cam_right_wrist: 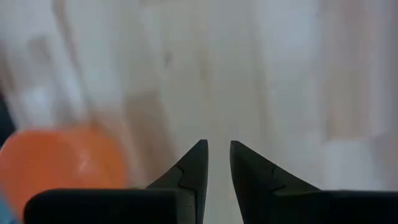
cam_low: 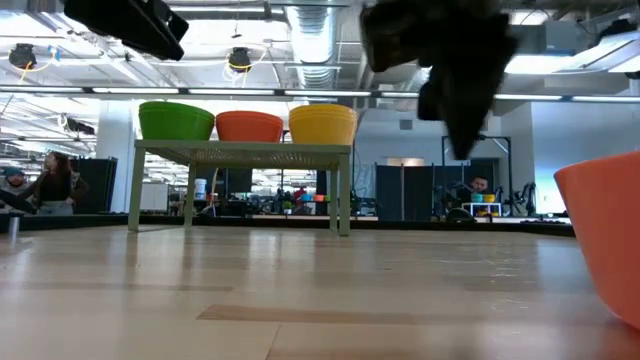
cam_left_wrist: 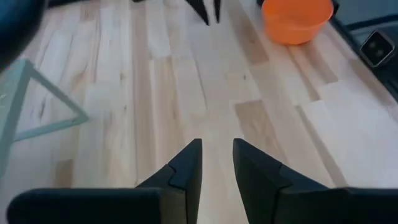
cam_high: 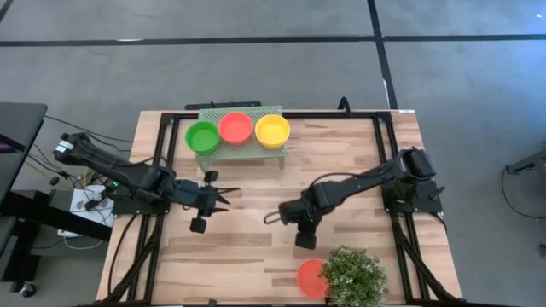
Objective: Pick & Place Mini bowls
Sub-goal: Stack the orange bowl on the orange bowl on the shelf
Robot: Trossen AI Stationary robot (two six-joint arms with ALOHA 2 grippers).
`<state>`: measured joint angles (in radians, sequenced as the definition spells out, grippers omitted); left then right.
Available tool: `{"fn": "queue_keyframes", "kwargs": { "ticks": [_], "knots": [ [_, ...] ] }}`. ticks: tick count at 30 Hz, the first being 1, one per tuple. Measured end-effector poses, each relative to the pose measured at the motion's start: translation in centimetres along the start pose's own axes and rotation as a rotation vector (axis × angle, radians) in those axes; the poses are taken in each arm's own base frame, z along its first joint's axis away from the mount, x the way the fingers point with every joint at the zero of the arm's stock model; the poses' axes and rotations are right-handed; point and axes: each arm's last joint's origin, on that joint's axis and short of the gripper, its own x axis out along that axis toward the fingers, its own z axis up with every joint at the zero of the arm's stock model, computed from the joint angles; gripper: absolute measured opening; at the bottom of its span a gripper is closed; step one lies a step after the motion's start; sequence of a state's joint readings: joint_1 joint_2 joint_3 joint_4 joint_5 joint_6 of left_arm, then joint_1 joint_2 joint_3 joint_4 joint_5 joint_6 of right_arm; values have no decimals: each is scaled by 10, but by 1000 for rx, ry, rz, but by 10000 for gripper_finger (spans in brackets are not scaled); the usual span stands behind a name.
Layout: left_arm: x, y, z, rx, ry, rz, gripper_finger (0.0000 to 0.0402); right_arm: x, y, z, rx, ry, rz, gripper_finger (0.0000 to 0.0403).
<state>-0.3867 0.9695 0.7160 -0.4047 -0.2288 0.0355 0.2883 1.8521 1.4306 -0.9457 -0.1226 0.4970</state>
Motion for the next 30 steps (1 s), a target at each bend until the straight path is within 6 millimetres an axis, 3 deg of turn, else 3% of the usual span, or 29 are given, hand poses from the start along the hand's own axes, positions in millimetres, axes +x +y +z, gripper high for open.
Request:
{"fn": "queue_keyframes", "kwargs": {
  "ticks": [6,12,30],
  "knots": [
    [6,-5,-6,-25,-49,-10,92,3,32,-13,-66,5,97,63],
    [7,-5,-6,-31,-63,-9,92,10,51,-24,-137,14,103,63],
    [7,-5,-5,-34,-74,-8,92,19,65,-16,-234,-54,228,63]
  ]
}}
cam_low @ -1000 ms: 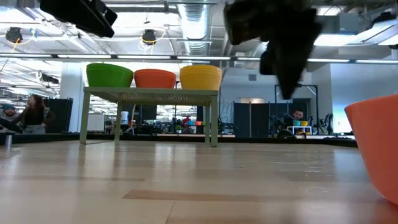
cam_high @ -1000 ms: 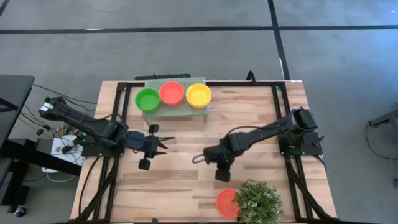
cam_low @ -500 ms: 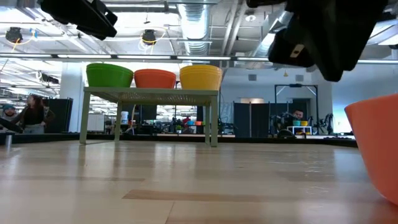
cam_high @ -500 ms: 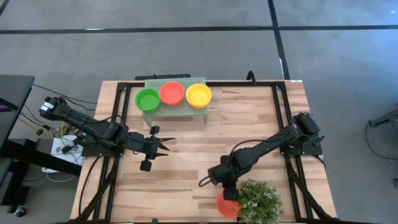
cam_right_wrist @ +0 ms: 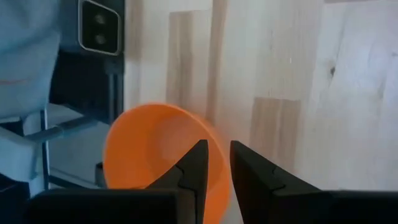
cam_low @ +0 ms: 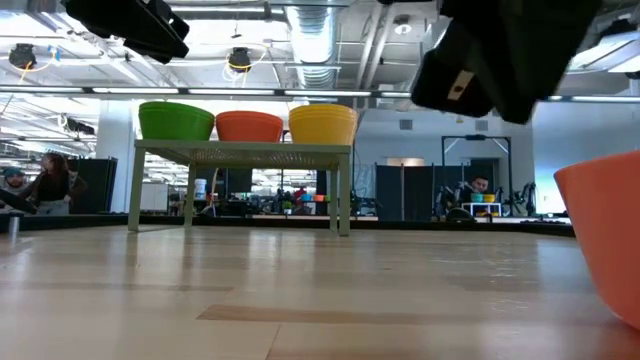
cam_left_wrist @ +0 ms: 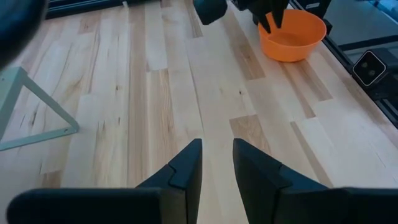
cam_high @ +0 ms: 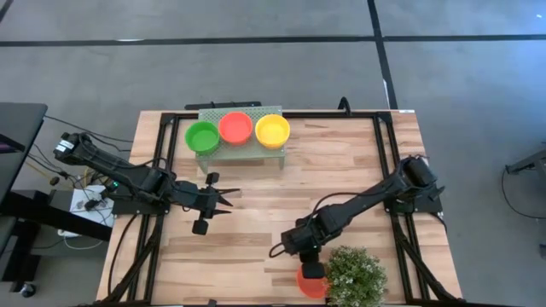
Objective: Pick & Place Mini bowls
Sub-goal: Stack the orange bowl on the orange bowl on the shelf
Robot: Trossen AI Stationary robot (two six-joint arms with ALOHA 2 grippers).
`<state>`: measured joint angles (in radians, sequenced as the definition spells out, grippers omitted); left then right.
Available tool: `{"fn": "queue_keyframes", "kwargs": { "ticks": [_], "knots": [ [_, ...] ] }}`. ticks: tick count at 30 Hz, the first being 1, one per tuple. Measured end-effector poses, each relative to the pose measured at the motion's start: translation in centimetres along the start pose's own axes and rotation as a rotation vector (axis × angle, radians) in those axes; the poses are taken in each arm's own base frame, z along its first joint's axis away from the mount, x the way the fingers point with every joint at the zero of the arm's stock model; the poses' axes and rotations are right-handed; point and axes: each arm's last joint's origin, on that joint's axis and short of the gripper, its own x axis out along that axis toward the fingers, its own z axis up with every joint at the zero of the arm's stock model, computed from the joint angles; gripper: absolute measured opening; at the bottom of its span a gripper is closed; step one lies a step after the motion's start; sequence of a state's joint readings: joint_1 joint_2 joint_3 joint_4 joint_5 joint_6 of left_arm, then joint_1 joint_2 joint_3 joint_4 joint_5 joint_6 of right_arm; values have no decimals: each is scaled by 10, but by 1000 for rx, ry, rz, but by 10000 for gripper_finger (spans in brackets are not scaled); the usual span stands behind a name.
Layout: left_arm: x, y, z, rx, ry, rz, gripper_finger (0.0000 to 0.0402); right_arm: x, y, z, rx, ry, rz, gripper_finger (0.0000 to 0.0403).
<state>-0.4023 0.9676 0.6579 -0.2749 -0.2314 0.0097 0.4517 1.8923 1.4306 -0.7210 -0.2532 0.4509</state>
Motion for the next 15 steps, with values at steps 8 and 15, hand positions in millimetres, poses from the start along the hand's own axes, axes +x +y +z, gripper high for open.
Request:
{"fn": "queue_keyframes", "kwargs": {
  "ticks": [8,15],
  "knots": [
    [0,0,1,-3,-13,0,92,31,-10,3,36,118,122,63],
    [0,0,2,-5,-21,1,92,28,-12,2,-24,95,33,63]
  ]
}}
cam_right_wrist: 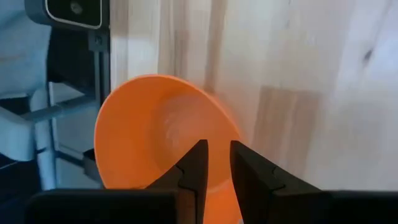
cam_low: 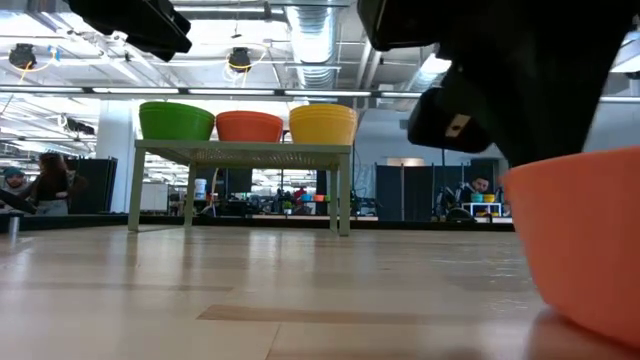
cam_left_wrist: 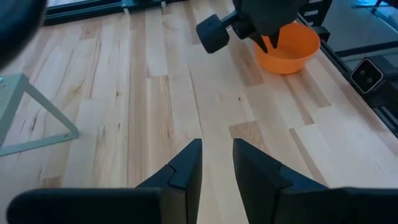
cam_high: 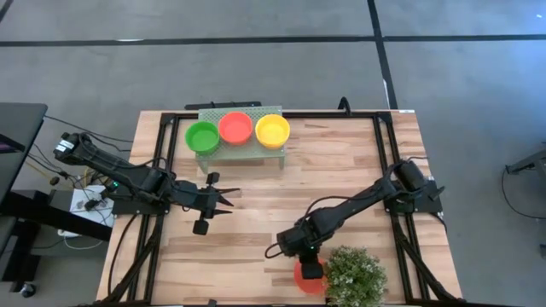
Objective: Pick & Place Mini bowls
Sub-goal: Stack the orange bowl on the orange bowl on the shelf
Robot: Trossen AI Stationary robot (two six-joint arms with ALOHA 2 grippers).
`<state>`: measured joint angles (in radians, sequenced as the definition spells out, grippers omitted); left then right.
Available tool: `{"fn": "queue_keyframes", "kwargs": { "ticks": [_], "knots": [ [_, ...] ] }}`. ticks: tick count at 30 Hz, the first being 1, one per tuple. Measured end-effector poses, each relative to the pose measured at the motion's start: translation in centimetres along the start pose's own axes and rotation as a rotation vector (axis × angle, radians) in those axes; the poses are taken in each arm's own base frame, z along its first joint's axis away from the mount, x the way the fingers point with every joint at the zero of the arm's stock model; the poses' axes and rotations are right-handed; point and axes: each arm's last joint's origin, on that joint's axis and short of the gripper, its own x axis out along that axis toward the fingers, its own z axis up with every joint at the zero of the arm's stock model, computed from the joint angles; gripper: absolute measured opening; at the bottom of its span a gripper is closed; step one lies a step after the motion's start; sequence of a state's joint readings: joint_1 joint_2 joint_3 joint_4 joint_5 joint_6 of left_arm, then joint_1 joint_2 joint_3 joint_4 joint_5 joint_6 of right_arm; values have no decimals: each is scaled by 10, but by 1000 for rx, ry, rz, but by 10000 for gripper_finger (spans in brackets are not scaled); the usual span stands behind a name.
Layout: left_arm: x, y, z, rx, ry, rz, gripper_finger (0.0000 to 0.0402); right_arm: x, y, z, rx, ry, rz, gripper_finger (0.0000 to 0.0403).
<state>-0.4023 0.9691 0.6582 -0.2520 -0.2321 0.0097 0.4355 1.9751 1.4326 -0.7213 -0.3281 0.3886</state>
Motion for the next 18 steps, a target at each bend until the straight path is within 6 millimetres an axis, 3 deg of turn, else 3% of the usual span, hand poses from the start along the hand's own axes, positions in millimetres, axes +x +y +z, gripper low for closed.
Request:
{"fn": "queue_keyframes", "kwargs": {
  "ticks": [8,18],
  "knots": [
    [0,0,1,-2,-7,2,92,-1,0,0,-13,2,-17,63],
    [0,0,1,-1,-7,2,92,-2,-2,2,-158,-10,-41,63]
  ]
}}
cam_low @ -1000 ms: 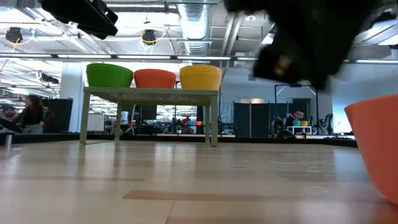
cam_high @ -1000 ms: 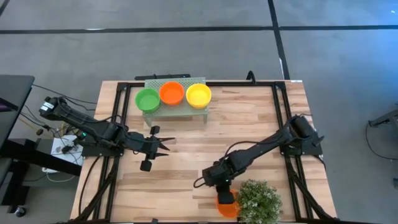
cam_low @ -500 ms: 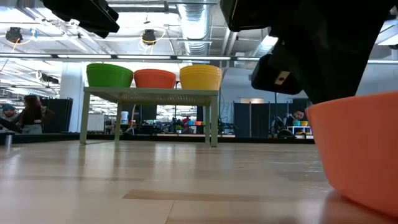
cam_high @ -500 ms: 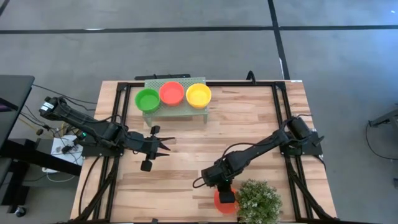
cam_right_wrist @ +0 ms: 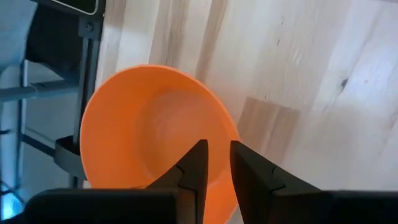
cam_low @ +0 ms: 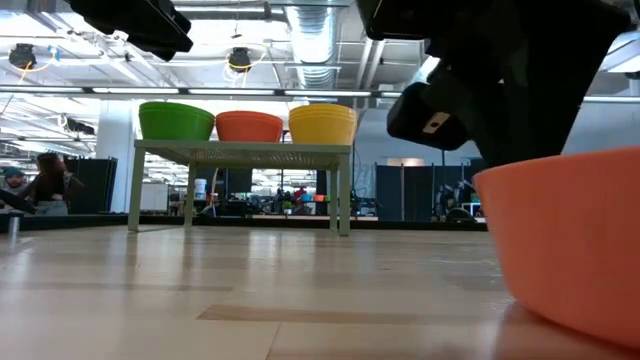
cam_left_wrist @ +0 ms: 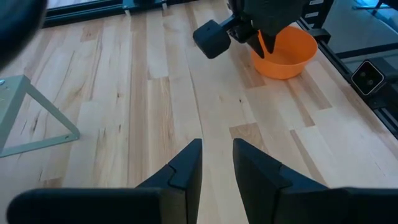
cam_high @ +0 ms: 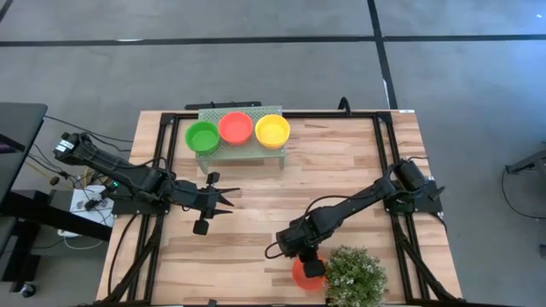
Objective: Pick & Place Mini bowls
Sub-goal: Stack the orange bowl on the orange bowl on the shelf
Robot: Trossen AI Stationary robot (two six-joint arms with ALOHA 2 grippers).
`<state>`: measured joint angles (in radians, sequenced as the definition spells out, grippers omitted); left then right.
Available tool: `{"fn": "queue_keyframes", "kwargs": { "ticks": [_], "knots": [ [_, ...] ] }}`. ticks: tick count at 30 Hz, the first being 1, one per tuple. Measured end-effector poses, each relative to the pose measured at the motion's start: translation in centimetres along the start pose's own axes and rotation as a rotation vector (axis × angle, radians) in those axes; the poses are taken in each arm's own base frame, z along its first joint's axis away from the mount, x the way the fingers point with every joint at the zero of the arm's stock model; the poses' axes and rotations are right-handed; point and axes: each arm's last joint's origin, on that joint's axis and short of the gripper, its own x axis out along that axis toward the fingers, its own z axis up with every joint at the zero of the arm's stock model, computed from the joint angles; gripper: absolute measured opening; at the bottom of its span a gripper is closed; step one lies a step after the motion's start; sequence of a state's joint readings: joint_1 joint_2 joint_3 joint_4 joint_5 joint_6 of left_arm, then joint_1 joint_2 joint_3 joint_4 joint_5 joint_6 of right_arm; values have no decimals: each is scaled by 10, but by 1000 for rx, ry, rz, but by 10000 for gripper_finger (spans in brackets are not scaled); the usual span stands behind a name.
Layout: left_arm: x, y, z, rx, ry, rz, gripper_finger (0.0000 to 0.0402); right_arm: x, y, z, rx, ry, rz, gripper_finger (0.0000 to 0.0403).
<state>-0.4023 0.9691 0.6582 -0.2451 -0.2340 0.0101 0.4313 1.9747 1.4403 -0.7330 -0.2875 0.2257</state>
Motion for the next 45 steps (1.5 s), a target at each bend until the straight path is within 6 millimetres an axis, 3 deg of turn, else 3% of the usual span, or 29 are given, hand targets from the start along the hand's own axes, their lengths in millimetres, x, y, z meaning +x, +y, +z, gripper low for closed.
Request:
{"fn": "queue_keyframes", "kwargs": {
  "ticks": [11,23,38,45],
  "knots": [
    [0,0,0,0,0,0,92,-13,3,0,-27,-36,-40,63],
    [0,0,0,0,0,0,92,-13,0,-2,-17,-27,-71,63],
    [0,0,0,0,0,0,92,4,-7,-2,-2,7,-88,63],
    [0,0,0,0,0,0,92,-1,-8,2,-56,-39,-138,27]
  ]
}}
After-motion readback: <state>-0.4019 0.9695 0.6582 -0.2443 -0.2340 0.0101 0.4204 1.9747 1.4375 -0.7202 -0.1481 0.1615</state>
